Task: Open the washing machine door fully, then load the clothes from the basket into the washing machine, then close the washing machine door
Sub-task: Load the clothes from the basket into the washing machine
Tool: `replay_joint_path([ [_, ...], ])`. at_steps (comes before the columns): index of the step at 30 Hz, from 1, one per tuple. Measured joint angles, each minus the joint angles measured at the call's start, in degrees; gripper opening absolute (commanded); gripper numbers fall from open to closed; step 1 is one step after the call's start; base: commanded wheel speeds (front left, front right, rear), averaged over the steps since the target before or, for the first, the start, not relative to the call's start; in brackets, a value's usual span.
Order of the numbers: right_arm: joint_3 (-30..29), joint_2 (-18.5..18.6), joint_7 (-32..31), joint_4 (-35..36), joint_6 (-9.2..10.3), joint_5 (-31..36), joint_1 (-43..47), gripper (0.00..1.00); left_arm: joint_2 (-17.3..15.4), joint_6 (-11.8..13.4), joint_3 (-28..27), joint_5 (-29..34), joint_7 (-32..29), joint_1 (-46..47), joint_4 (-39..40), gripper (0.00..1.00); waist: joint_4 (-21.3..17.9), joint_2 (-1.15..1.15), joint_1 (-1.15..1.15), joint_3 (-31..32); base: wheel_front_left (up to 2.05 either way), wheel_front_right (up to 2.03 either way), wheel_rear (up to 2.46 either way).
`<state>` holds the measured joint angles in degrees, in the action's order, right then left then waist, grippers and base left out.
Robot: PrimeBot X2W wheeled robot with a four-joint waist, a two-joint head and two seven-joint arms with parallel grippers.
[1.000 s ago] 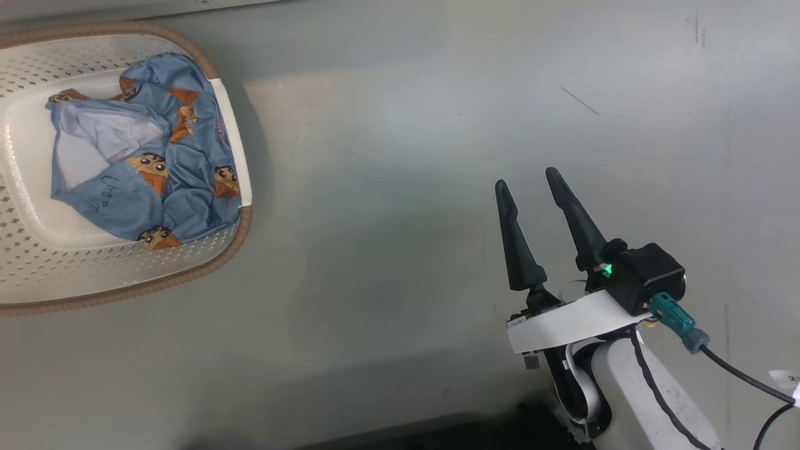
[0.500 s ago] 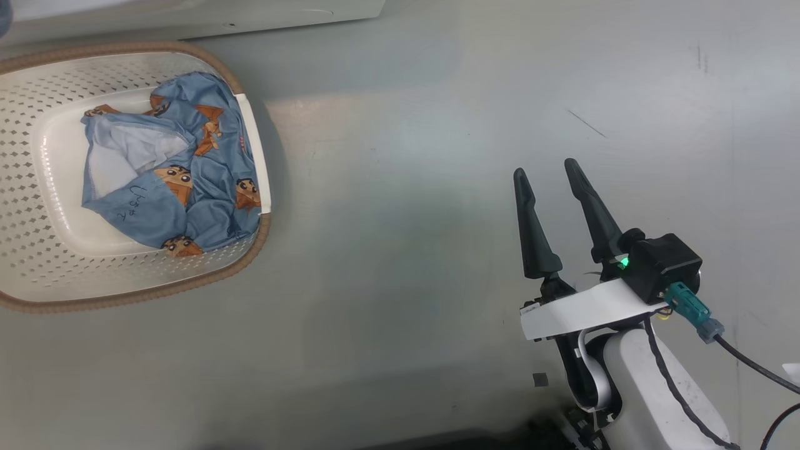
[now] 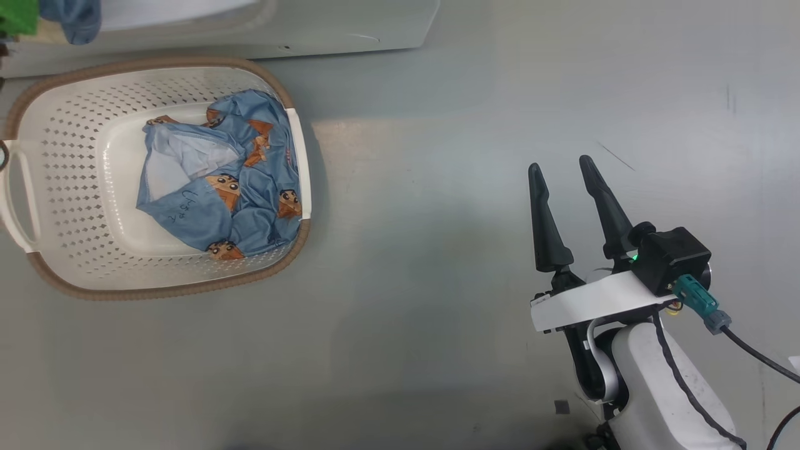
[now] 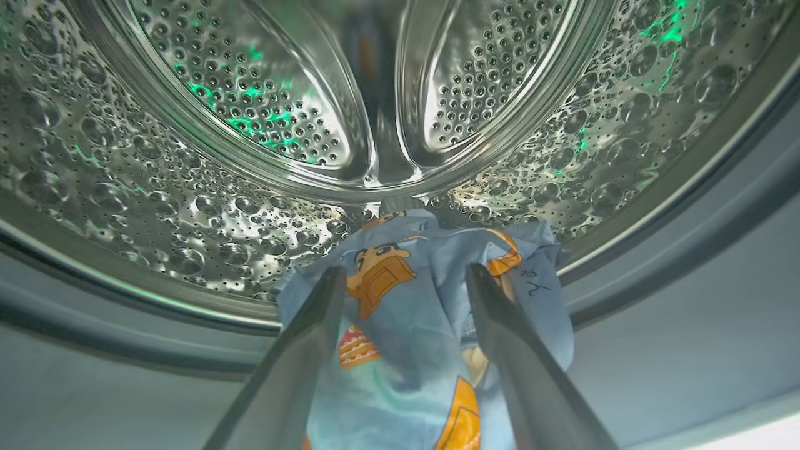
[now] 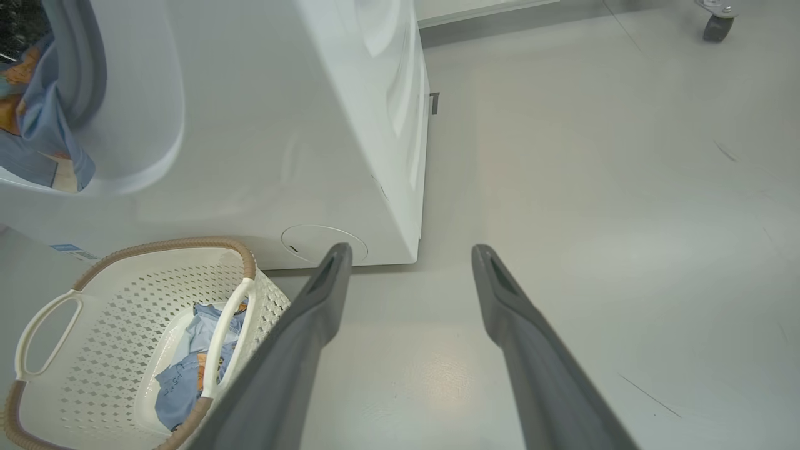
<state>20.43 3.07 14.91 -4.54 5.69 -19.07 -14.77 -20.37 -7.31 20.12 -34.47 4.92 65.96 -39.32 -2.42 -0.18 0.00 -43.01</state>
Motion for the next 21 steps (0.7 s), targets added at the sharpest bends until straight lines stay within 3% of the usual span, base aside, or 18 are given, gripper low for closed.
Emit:
replay_joint_path([
  [12, -0.85, 0.13, 0.0, -1.16, -0.57, -0.21, 0.04, 1.0, 0.11, 0.0, 1.31, -1.23, 8.38, -6.98, 0.22, 1.0, 2.53, 0.0, 0.0, 4.48, 0.0, 0.0, 0.0],
  [21, -0.48, 0.15, 0.0, -1.43, -1.09, 0.0, 0.16, 1.0, 0.38, 0.0, -1.18, -3.63, 9.6, -12.32, 2.27, 1.0, 3.46, 0.0, 0.0, 6.94, 0.0, 0.0, 0.0],
])
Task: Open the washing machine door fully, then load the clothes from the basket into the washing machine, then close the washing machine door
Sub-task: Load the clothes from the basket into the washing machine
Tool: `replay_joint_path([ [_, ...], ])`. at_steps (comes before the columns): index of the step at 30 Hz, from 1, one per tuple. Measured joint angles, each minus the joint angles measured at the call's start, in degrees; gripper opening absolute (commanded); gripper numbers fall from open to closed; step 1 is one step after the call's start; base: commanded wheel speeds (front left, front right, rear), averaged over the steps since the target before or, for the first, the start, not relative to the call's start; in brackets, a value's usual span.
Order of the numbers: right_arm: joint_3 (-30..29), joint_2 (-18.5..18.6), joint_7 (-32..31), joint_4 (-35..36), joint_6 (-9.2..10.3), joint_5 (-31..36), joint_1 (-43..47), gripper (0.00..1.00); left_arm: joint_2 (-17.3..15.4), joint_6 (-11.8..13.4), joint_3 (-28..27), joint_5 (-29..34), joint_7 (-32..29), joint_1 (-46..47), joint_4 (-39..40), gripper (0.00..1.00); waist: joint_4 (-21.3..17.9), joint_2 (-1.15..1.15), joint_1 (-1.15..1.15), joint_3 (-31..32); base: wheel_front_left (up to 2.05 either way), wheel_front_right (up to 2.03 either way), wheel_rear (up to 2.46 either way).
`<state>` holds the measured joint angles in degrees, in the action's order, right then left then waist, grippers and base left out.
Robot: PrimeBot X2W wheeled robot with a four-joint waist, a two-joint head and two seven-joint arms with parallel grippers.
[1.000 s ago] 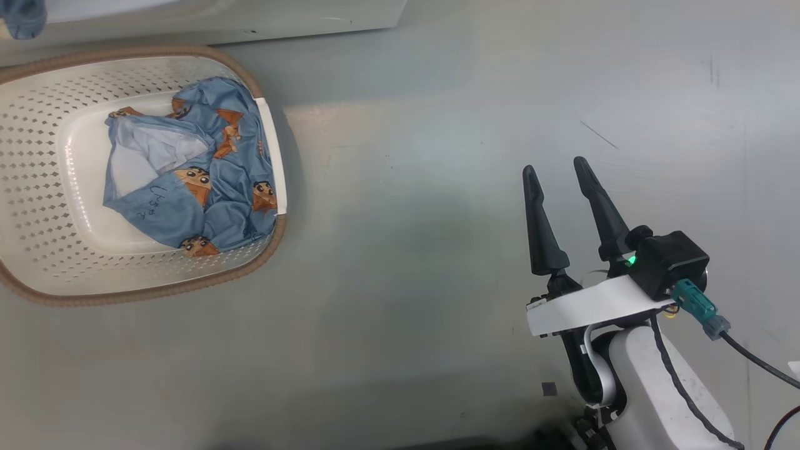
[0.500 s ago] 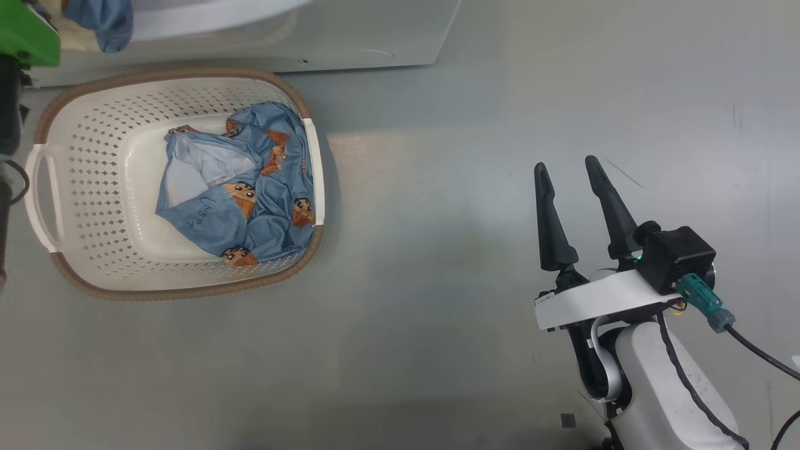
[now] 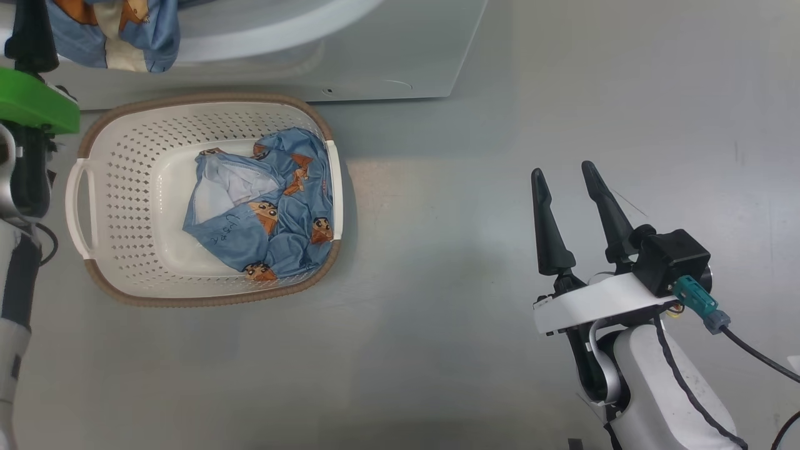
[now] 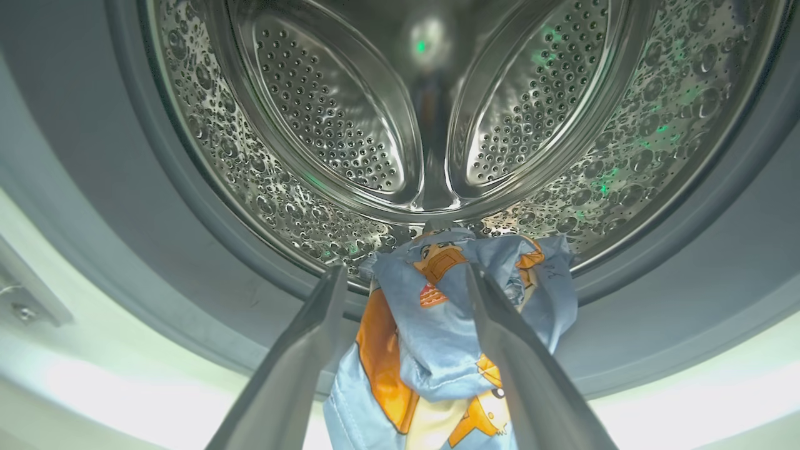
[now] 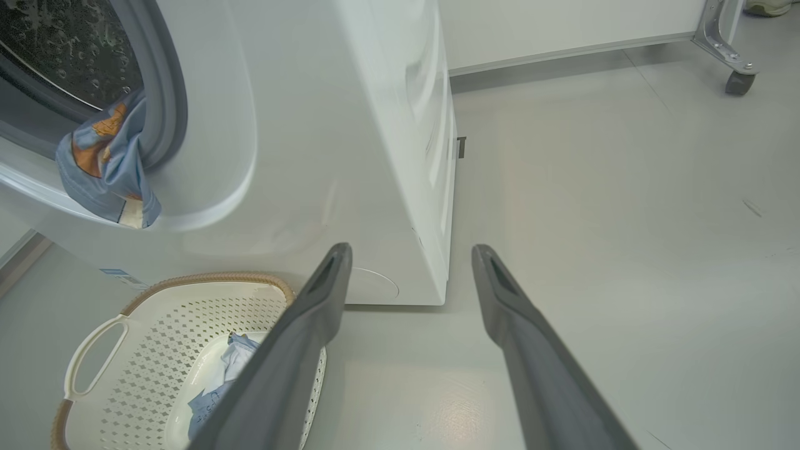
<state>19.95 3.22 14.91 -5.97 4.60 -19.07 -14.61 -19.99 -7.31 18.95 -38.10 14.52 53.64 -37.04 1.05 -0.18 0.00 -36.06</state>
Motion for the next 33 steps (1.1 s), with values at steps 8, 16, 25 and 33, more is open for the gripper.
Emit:
replay_joint_path([
  [8, 0.01, 0.01, 0.0, 0.02, 0.0, 0.0, 0.1, 1.0, 0.08, 0.0, -1.63, -0.8, 0.01, -6.05, 2.48, 1.0, 0.13, 0.0, 0.0, 0.63, 0.0, 0.0, 0.0],
  [16, 0.14, 0.02, 0.0, 0.01, -0.01, 0.12, 0.21, 1.0, 0.05, 0.02, -6.52, -0.18, 0.0, -11.51, 6.9, 1.0, 0.18, 0.0, 0.0, 0.88, 0.0, 0.0, 0.0],
  [25, 0.22, 0.02, 0.0, -0.05, -0.03, 1.01, 0.21, 1.0, 2.85, 1.25, -10.72, 1.92, 0.0, -22.06, 11.8, 1.0, 0.37, 0.0, 0.0, 1.04, 0.0, 0.0, 0.0],
  [33, 0.25, 0.02, 0.0, -0.14, -0.46, 1.12, 0.21, 1.0, 3.31, 1.25, -12.72, 4.91, 0.0, -27.43, 15.66, 1.0, 0.46, 0.0, 0.0, 1.09, 0.0, 0.0, 0.0],
])
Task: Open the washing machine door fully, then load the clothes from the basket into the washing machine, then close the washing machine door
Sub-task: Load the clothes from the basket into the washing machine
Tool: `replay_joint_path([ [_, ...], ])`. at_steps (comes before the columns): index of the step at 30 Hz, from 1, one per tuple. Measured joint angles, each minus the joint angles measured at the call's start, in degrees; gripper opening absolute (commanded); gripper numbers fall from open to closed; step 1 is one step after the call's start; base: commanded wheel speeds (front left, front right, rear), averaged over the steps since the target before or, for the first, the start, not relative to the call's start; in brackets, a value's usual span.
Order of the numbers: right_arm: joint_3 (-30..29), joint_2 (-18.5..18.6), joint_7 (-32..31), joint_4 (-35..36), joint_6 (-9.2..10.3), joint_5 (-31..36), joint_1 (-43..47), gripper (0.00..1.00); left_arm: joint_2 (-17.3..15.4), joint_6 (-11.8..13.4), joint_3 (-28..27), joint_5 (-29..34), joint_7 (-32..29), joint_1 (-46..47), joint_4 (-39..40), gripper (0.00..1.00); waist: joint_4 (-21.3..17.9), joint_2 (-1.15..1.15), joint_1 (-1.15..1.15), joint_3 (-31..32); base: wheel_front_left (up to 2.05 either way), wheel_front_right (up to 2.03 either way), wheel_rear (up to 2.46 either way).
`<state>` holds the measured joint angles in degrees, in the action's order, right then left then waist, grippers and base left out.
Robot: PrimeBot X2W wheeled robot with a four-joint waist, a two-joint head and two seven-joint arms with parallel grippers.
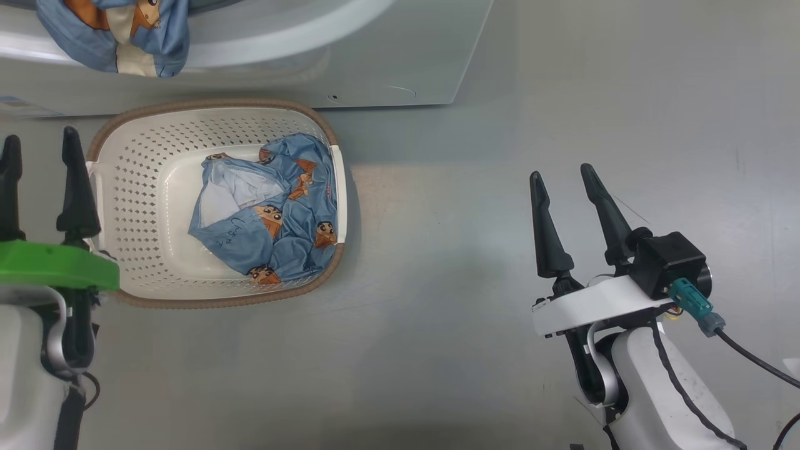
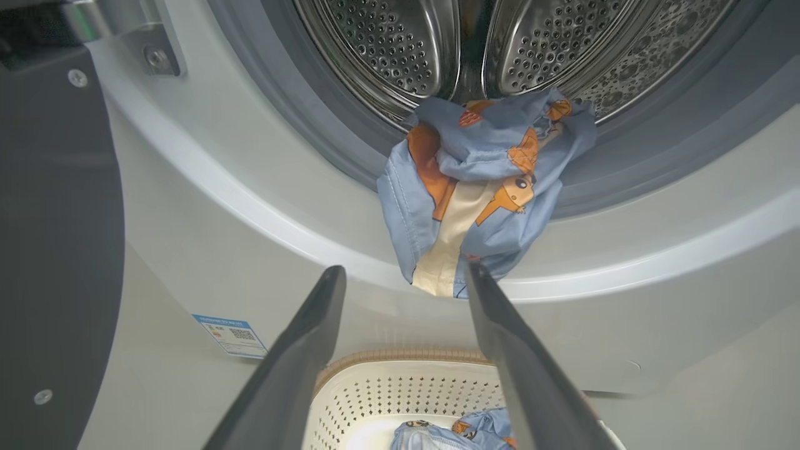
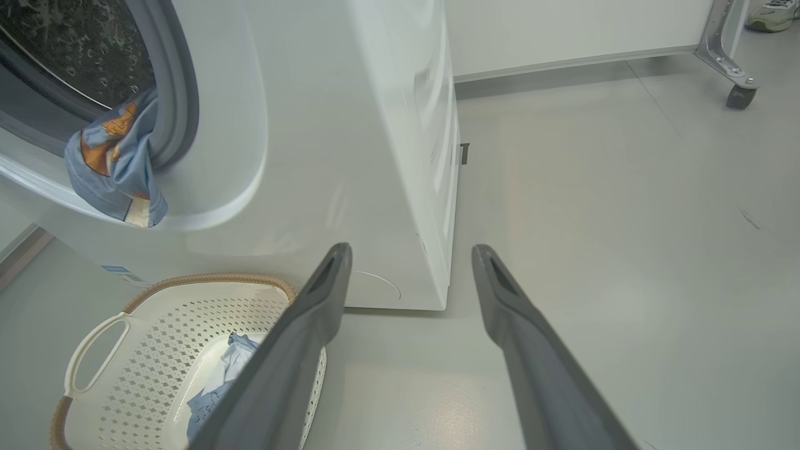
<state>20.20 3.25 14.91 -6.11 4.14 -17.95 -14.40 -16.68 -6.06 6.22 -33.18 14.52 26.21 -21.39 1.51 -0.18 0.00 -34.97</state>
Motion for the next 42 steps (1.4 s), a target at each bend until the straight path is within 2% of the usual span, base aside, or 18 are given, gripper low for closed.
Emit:
replay_joint_path([
  [8, 0.32, 0.0, 0.0, -0.12, -0.05, 0.0, -0.01, 1.0, 0.45, -0.01, -0.63, 2.54, 0.0, -7.57, 2.66, 1.0, -0.45, 0.0, 0.0, 0.06, 0.0, 0.0, 0.0],
  [19, 0.36, 0.0, 0.0, -0.44, -0.54, -0.01, -0.01, 1.0, 2.63, -0.02, -2.65, 4.45, 0.0, -12.39, 6.49, 1.0, -0.75, 0.0, 0.0, 0.02, 0.0, 0.0, 0.0],
  [24, 0.48, 0.0, 0.0, -0.51, -0.55, -0.01, -0.01, 1.0, 2.8, -0.03, -2.6, 6.37, 0.0, -14.2, 7.08, 1.0, -0.94, 0.0, 0.0, 0.15, 0.0, 0.0, 0.0],
  [42, 0.57, 0.0, 0.0, -0.51, -0.54, -1.15, -0.01, 1.0, 4.63, -0.49, -3.91, 6.98, 0.0, -15.49, 9.48, 1.0, -1.64, 0.0, 0.0, 0.22, 0.0, 0.0, 0.0],
])
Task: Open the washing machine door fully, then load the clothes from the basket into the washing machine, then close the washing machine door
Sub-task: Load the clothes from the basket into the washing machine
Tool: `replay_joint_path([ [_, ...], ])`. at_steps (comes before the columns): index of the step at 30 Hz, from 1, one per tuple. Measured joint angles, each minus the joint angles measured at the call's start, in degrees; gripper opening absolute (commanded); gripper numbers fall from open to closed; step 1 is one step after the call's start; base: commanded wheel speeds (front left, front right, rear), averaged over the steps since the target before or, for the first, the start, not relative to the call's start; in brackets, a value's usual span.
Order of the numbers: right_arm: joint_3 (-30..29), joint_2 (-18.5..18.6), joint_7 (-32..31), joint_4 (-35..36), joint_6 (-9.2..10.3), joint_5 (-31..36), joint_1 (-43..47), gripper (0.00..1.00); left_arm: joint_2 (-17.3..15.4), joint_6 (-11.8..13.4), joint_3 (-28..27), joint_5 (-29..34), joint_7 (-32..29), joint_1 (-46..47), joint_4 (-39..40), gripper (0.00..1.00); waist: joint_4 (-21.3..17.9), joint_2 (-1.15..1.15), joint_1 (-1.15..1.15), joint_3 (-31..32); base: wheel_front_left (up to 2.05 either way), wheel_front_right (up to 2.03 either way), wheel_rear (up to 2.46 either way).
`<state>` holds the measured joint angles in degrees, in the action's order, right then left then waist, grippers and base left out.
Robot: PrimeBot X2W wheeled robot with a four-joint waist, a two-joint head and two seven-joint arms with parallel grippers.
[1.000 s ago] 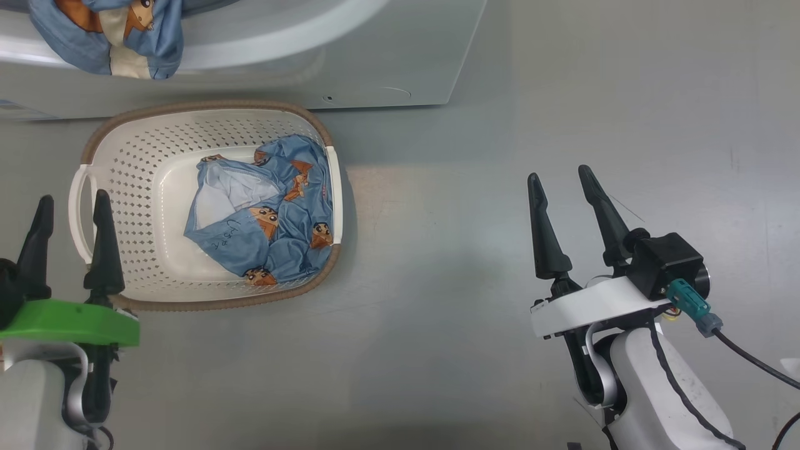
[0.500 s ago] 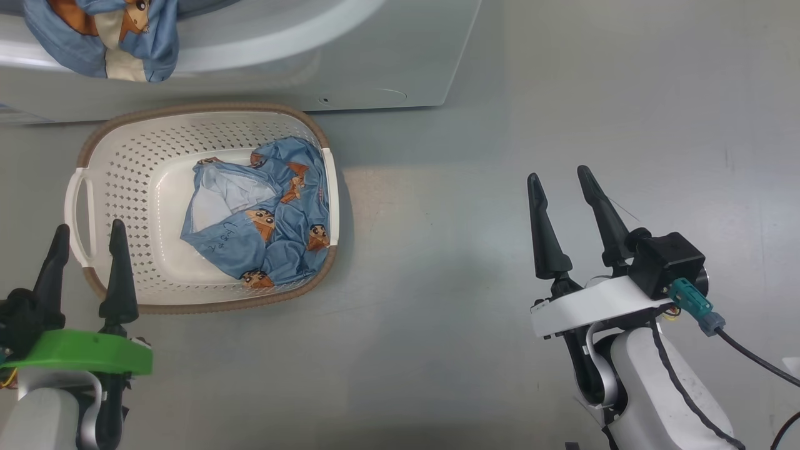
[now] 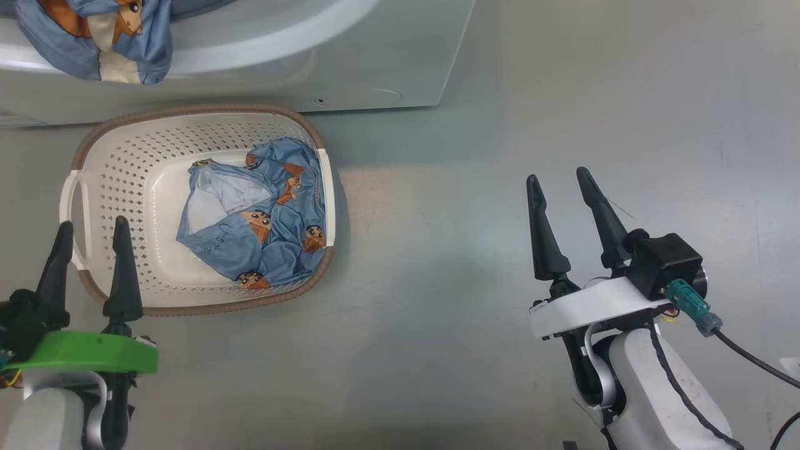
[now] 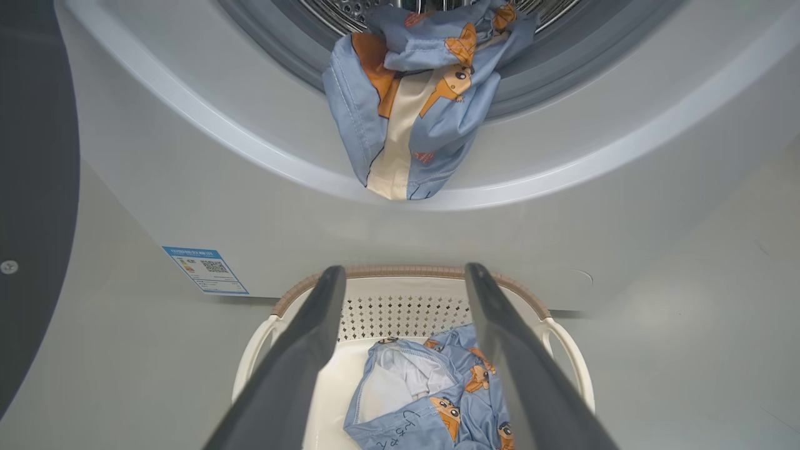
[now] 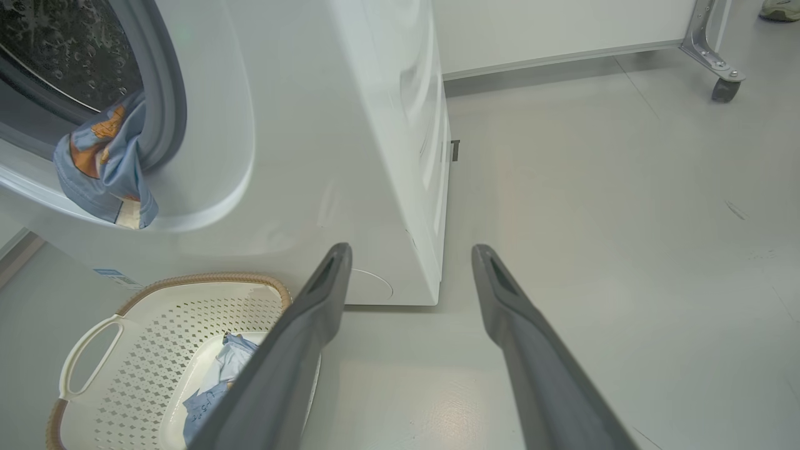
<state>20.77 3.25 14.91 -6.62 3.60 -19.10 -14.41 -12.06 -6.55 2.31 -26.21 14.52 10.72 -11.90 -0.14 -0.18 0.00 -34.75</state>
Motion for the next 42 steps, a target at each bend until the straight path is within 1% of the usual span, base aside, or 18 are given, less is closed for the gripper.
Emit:
replay_joint_path([
  [5, 0.2, 0.0, 0.0, -0.02, 0.0, -0.03, -0.01, 1.0, -0.15, -0.07, 0.59, 0.41, 0.0, 1.74, 0.3, 1.0, -0.07, 0.0, 0.0, 0.02, 0.0, 0.0, 0.0],
  [13, 0.63, 0.0, 0.0, -0.04, 0.0, -0.09, -0.02, 1.0, -3.6, -0.32, 2.25, 1.87, -0.1, 9.38, 0.52, 1.0, -0.59, 0.0, 0.0, -0.03, 0.0, 0.0, 0.0],
  [18, 0.99, -0.01, 0.0, -0.08, 0.0, -0.25, -0.02, 1.0, -4.12, -0.49, 3.36, 1.98, -1.33, 12.65, -0.12, 1.0, -1.01, 0.0, 0.0, -0.06, 0.0, 0.0, 0.0],
  [22, 1.19, 0.0, 0.0, -0.14, 0.01, -0.62, -0.02, 1.0, -4.14, -0.51, 5.13, 1.3, -5.19, 16.24, -2.2, 1.0, -1.6, 0.0, 0.0, -0.18, 0.0, 0.0, 0.0],
  [23, 1.19, 0.0, 0.0, -0.14, 0.01, -0.62, -0.02, 1.0, -4.14, -0.51, 5.13, 1.3, -5.19, 16.24, -2.2, 1.0, -1.6, 0.0, 0.0, -0.18, 0.0, 0.0, 0.0],
  [28, 1.41, -0.01, 0.0, -0.19, 0.01, -0.64, -0.05, 1.0, -4.6, -0.57, 6.83, -1.12, -11.49, 19.72, -5.48, 1.0, -2.17, 0.0, 0.0, -0.31, 0.0, 0.0, 0.0],
  [36, 2.08, -0.01, 0.0, -0.22, 0.03, -1.23, -0.21, 1.0, -6.09, -0.57, 6.8, -2.85, -19.47, 27.27, -8.86, 1.0, -3.07, 0.0, 0.0, -0.72, 0.0, 0.0, 0.0],
  [38, 2.08, -0.01, 0.0, -0.23, 0.04, -1.48, -0.21, 1.0, -6.58, -0.57, 6.87, -4.13, -22.81, 29.58, -10.23, 1.0, -3.26, 0.0, 0.0, -0.88, 0.0, 0.0, 0.0],
  [42, 2.09, -0.02, 0.0, -0.42, 0.05, -1.57, -0.21, 1.0, -7.4, -0.57, 7.36, -4.26, -27.48, 33.48, -11.52, 1.0, -3.46, 0.0, 0.0, -1.09, 0.0, 0.0, 0.0],
])
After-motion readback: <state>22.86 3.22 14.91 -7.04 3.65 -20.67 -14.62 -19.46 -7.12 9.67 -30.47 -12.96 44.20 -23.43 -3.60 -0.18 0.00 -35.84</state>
